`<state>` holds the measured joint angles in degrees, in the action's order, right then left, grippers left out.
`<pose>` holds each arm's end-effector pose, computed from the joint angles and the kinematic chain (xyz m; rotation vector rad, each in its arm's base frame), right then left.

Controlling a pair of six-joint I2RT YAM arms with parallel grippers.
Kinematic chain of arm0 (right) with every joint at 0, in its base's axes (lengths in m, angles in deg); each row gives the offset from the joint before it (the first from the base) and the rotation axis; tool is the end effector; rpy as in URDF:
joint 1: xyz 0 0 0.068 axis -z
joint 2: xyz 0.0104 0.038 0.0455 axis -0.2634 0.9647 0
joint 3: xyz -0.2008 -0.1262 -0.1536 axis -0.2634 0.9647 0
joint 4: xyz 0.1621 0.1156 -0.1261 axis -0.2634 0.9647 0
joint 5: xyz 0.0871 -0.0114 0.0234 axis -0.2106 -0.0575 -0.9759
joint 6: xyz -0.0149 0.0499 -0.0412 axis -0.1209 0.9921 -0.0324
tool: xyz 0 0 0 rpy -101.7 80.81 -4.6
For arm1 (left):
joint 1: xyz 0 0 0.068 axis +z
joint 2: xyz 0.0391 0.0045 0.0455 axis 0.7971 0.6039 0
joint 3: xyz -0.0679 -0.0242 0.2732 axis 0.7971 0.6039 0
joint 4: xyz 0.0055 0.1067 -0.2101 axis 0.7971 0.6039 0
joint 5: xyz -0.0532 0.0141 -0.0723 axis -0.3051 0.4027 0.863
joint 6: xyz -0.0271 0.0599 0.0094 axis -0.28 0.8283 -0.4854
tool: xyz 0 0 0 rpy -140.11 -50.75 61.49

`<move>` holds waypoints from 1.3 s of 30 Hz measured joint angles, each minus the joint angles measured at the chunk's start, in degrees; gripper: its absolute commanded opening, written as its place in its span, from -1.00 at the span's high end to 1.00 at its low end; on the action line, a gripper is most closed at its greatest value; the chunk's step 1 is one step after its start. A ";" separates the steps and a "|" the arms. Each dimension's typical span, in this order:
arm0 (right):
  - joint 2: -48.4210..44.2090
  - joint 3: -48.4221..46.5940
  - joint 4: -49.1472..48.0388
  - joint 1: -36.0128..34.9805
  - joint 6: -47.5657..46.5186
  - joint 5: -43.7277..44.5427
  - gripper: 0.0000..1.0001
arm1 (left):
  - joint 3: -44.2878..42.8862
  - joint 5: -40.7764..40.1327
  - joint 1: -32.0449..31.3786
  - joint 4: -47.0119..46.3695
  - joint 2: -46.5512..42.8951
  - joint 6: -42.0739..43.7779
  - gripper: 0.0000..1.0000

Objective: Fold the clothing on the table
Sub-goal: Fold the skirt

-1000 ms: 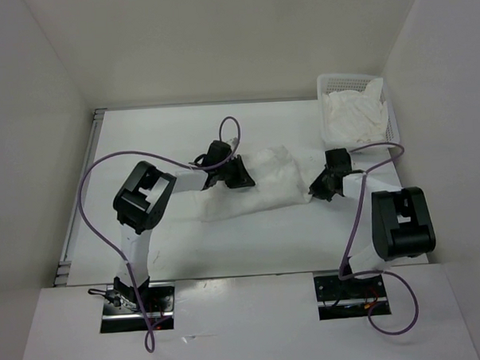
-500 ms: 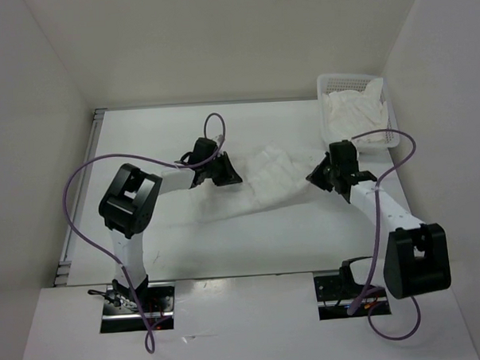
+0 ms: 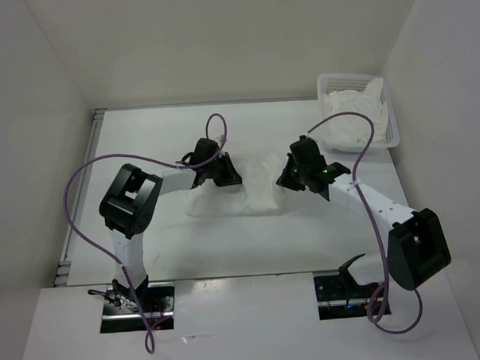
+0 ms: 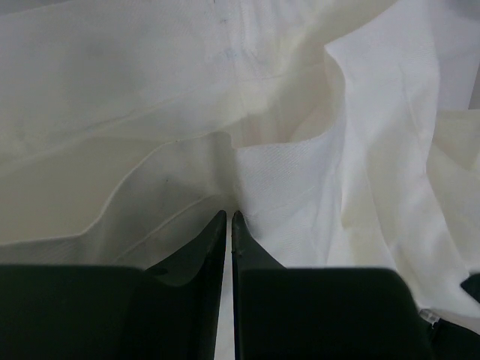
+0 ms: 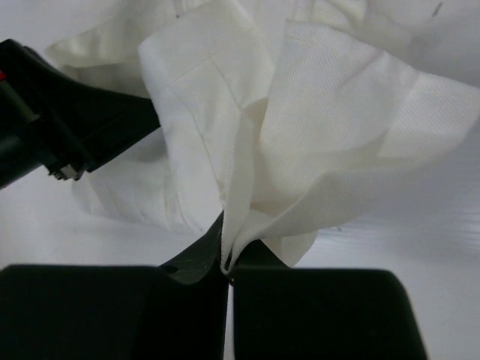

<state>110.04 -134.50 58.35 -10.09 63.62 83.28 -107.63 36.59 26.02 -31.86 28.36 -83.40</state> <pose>0.2383 0.1111 0.2501 0.3720 2.4170 0.5101 0.3650 -0.2052 0.1680 -0.2059 2.4178 -1.0467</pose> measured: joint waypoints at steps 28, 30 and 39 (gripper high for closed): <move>18.60 -21.31 1.68 -18.93 -13.42 -1.38 1.00 | 0.02 0.17 -0.07 0.02 -0.02 -0.09 0.76; 20.00 -22.75 1.70 -20.09 -14.23 -2.10 1.00 | 0.02 0.17 -0.07 0.07 -0.07 -0.09 0.76; 26.67 -30.60 -0.04 -23.26 -16.90 -5.62 1.00 | 0.09 0.04 0.11 0.68 -1.09 -0.13 0.76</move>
<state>136.71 -165.10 58.30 -33.35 46.73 77.66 -107.55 36.64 26.13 -31.19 27.27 -83.54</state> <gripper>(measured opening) 0.009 0.120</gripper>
